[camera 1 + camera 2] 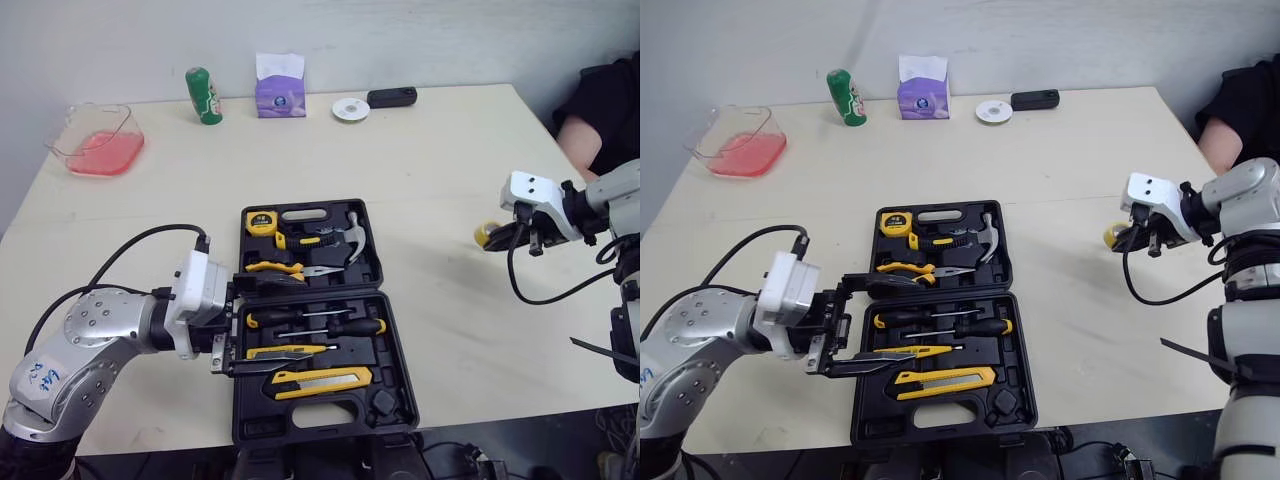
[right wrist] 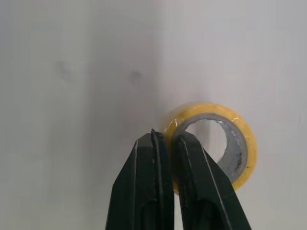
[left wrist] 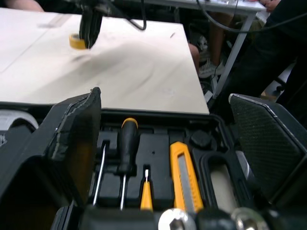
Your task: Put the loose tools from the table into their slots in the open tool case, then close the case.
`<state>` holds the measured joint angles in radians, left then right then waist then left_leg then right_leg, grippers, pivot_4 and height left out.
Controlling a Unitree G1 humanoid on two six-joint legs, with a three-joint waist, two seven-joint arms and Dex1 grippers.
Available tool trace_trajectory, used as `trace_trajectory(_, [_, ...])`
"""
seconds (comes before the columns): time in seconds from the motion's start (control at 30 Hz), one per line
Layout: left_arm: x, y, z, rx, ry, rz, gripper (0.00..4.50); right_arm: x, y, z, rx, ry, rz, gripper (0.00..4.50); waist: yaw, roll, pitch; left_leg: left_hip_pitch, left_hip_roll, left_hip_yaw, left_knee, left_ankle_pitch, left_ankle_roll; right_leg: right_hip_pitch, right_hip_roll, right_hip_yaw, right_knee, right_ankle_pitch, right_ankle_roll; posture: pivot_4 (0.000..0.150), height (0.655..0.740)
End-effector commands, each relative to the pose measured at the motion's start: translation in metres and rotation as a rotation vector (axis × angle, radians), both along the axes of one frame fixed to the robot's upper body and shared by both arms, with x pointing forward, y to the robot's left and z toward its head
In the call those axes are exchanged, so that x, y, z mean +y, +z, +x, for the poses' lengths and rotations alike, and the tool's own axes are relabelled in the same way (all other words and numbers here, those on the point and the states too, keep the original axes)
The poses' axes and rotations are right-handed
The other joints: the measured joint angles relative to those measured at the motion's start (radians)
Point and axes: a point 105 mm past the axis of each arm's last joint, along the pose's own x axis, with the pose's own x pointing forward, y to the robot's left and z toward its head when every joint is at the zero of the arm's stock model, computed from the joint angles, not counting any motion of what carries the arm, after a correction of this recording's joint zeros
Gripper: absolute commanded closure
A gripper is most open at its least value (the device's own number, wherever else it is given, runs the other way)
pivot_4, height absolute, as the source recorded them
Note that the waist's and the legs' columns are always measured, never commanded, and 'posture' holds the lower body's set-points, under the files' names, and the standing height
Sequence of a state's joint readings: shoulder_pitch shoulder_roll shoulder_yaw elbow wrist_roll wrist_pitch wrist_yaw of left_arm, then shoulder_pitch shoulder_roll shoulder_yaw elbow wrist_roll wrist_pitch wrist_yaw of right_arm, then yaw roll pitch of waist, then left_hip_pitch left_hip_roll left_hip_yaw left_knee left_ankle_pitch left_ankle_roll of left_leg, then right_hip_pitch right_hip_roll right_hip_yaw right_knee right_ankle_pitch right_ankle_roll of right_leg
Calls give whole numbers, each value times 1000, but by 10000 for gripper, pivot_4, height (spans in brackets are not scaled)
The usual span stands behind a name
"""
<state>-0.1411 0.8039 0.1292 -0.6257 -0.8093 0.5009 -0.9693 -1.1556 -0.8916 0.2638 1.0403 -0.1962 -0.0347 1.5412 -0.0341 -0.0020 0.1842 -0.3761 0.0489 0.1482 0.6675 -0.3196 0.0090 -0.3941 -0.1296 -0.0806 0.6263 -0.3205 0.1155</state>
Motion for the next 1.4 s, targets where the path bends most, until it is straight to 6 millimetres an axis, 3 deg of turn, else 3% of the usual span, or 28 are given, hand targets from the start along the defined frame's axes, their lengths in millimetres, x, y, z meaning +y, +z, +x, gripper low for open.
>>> trace_trajectory(0.03, [4,2,-1,-75,-14,6,0,19,18,-15,-34,154,15,44646,1,0,0,0,0,0,0,0,0,0,0,0,0,0,0,1500,7400])
trace_trajectory(0.1, [7,1,1,-112,-7,10,0,34,20,-28,-27,227,27,44646,7,0,0,0,1,0,0,0,0,0,-1,0,0,0,0,1500,7400])
trace_trajectory(0.23, [17,-7,4,-133,16,2,0,93,14,-86,81,498,101,44646,6,0,0,0,2,-1,0,0,0,-1,-1,-1,0,0,0,1500,7400])
trace_trajectory(0.4, [17,-13,-2,-91,33,-13,0,123,-1,-135,180,656,128,44646,7,0,0,0,2,-1,0,-1,1,0,-2,-1,0,0,0,1500,7400])
trace_trajectory(0.53, [14,-17,-8,-61,36,-18,0,139,-10,-156,218,709,155,44646,7,-1,0,0,2,-1,0,-2,2,0,-3,-1,0,0,0,1500,7400])
trace_trajectory(0.7, [14,-31,-16,-83,58,36,0,160,-32,-169,207,763,148,44646,5,-2,-1,0,2,-1,0,-3,3,0,-4,-1,0,0,0,1500,7400])
trace_trajectory(0.87, [13,-37,-23,-59,100,26,0,161,-51,-177,182,858,78,44646,6,-2,-1,0,1,0,0,-3,3,0,-4,-1,-1,0,0,1500,7400])
trace_trajectory(1.0, [18,-41,-25,-51,115,55,0,171,-56,-181,184,885,96,44646,6,-3,-1,0,2,0,1,-3,3,0,-4,-1,-1,0,0,1500,7400])
trace_trajectory(1.4, [35,-50,-18,-71,164,151,0,165,-69,-188,246,949,9,44646,6,-4,-2,0,1,-1,1,-3,4,0,-4,-1,-1,0,-1,1500,7400])
